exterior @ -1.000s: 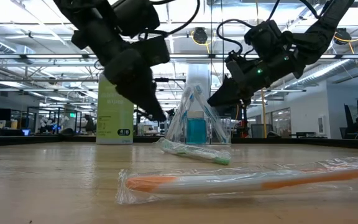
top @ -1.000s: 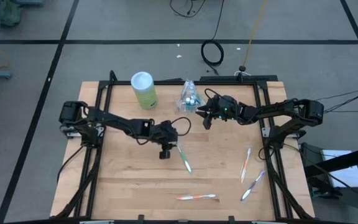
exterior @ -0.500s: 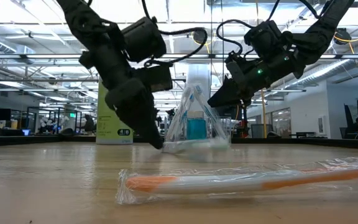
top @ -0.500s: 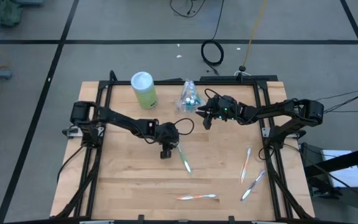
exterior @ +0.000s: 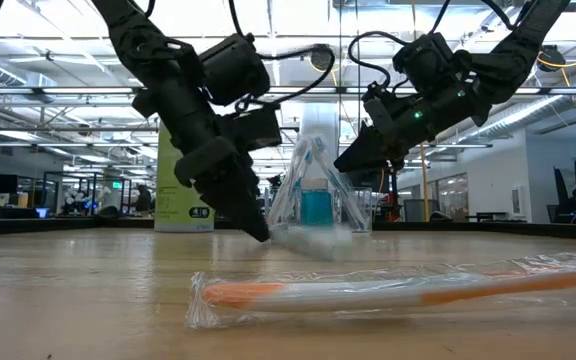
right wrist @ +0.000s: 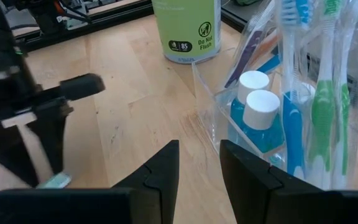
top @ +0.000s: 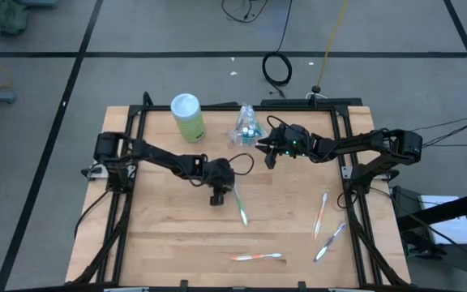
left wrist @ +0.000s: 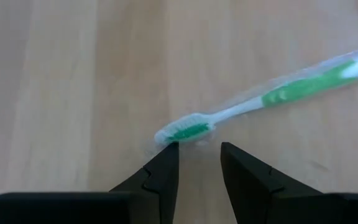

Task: Pick & Place toothbrushing station
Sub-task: Put the green toothbrush into the transparent organizer

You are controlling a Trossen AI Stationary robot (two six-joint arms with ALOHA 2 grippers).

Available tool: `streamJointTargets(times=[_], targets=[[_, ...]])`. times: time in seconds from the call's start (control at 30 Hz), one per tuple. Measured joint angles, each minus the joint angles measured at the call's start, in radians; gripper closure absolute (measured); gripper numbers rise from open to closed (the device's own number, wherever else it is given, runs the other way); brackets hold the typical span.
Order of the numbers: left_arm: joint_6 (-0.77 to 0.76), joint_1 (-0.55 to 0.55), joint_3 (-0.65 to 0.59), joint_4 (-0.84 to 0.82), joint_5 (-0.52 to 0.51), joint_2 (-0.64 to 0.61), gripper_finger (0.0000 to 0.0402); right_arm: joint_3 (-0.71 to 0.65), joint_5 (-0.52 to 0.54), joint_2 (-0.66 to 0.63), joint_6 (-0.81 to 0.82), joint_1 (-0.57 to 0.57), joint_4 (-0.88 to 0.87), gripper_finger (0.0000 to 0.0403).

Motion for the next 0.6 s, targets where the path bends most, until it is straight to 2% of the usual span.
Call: streamJointTargets(times=[0.4, 0.53, 0.6], targets=[[0.136, -0.065, 0.0, 0.237, -0.015, -0.002, 0.0277, 0.0, 0.0, 0.0, 0.0, 0.0, 0.0, 0.0291], [0.15, -0.061, 0.0, 0.207, -0.018, -0.002, 0.0277, 0.0, 0.0, 0.0, 0.0, 0.0, 0.0, 0.0291], [0.141, -0.049, 0.0, 0.179, -0.052, -0.002, 0.0277, 0.0, 0.0, 0.0, 0.0, 0.0, 0.0, 0.0291]])
